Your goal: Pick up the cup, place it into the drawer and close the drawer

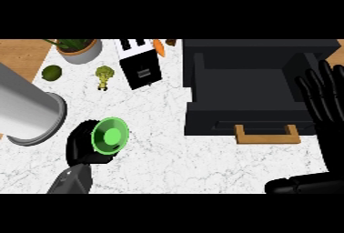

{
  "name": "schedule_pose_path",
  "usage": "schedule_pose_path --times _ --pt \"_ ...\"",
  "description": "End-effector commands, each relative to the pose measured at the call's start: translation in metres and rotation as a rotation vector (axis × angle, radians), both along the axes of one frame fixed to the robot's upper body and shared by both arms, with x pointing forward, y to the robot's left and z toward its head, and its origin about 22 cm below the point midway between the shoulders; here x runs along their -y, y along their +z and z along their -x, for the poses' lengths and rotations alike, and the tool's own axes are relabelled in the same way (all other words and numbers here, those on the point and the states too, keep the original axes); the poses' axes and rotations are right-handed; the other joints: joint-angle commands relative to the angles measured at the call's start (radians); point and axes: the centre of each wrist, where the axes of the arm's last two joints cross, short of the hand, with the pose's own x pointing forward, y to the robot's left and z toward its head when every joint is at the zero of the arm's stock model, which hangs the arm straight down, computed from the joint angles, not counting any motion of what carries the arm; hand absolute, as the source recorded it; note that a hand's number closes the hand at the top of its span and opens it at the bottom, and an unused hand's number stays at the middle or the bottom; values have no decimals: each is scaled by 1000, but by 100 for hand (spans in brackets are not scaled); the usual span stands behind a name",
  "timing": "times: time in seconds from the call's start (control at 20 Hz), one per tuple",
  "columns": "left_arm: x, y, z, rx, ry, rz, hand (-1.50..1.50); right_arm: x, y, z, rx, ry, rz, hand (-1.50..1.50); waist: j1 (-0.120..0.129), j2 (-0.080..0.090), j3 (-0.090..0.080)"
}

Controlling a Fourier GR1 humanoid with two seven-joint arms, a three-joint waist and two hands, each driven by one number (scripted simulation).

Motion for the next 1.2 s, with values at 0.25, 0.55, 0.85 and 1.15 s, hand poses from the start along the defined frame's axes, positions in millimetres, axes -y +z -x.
schedule_pose_path --times 0.25,0.55,0.85,1.15 --pt "-4 40 -12 179 -214 36 150 2 -4 -8 -19 -35 -18 -150 15 -4 2" --pt "46 99 -35 242 -316 -21 150 5 -9 -8 -24 -16 4 -150 16 -5 2" --pt "77 165 -50 252 -355 -4 150 -7 -1 0 -14 -15 1 -150 4 -2 1" --pt "101 228 -63 271 -345 10 150 12 -8 10 5 -4 19 -150 -1 -1 1"
